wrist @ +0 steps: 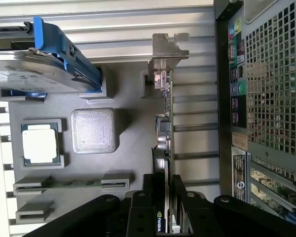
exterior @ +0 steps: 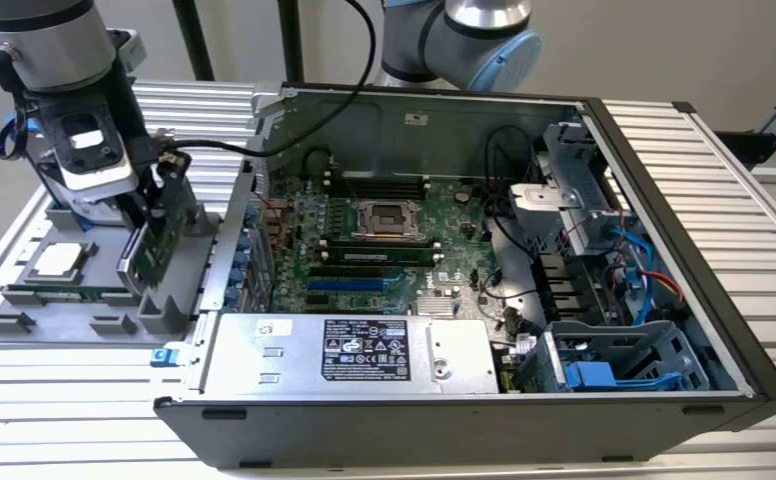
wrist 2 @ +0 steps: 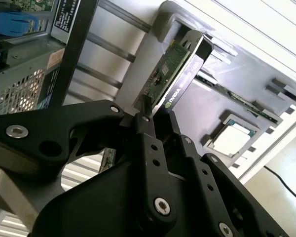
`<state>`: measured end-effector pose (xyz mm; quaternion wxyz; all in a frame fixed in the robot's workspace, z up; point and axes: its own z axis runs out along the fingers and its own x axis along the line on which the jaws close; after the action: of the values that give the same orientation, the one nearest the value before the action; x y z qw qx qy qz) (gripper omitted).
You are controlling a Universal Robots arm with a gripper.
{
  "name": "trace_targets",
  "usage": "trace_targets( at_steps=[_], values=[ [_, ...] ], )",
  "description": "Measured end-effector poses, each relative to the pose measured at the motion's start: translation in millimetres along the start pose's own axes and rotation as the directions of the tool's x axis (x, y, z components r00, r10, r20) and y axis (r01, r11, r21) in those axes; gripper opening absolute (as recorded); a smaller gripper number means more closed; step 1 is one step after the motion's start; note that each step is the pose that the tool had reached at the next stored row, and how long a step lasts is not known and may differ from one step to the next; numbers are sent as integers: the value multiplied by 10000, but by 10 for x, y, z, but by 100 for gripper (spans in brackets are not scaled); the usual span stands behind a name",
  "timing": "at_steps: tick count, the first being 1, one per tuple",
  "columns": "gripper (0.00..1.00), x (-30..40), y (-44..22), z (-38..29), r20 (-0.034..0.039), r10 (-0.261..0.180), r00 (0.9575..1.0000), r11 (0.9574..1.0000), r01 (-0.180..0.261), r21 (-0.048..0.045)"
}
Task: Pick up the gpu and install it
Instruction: 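Pick up the gpu and move the gpu toward the slot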
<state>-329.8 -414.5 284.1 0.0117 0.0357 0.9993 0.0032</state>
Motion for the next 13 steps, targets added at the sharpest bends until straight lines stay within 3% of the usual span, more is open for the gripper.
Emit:
trace_targets(
  at_steps=[13],
  values=[
    [0, -2, 1, -101, 0, 0, 10000, 10000, 0, 0]
  ],
)
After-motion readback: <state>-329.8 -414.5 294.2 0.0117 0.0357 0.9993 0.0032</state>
